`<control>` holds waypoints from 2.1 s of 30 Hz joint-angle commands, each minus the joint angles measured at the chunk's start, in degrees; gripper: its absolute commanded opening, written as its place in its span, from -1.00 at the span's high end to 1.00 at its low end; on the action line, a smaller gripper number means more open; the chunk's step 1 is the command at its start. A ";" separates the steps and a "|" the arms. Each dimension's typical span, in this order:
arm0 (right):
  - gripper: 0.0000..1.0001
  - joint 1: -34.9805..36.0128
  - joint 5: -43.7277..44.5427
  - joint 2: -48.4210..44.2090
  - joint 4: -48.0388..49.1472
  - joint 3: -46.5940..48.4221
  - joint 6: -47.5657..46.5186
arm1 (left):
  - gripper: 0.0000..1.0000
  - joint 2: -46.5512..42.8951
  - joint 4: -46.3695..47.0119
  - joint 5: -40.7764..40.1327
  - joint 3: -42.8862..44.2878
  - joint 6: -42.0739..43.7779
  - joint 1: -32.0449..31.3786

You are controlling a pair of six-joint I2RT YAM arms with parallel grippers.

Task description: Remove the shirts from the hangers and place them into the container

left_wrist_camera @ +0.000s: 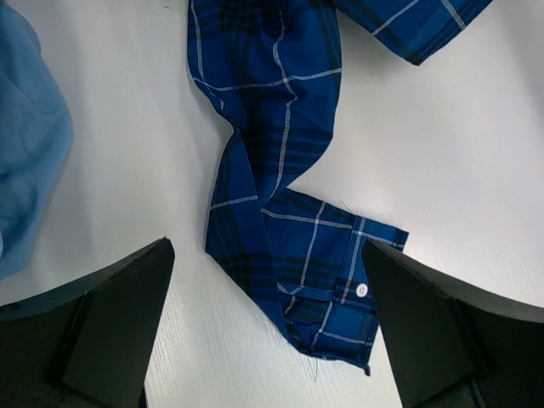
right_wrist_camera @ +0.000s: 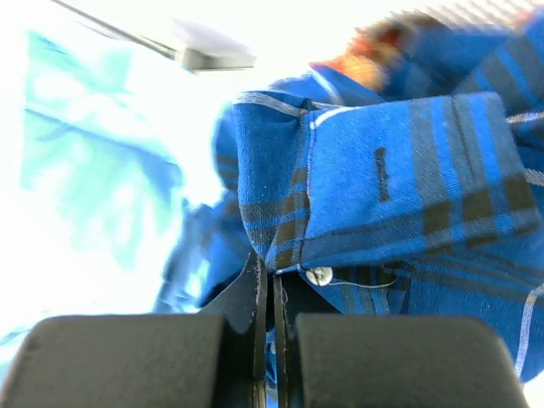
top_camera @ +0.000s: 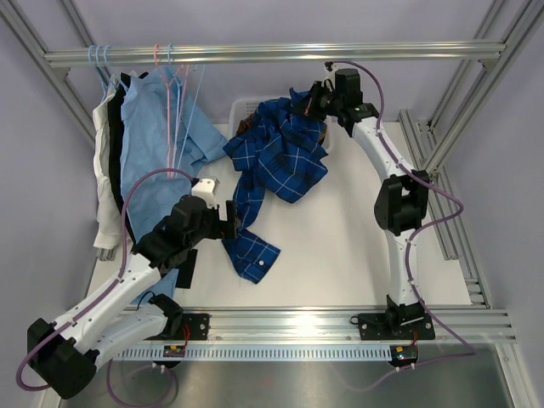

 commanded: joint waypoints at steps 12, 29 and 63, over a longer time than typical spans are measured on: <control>0.97 3.83 0.92 15.04 2.81 9.95 9.85 | -0.98 -2.91 -0.83 -3.40 -0.61 -0.42 -0.19; 0.11 3.39 26.01 17.77 -15.85 9.93 7.57 | -0.98 -3.88 -3.03 -3.40 -0.18 -1.30 -0.19; -0.99 3.39 15.18 -53.50 1.66 -64.76 -10.81 | -0.98 29.24 11.90 -6.72 6.94 -13.95 -3.44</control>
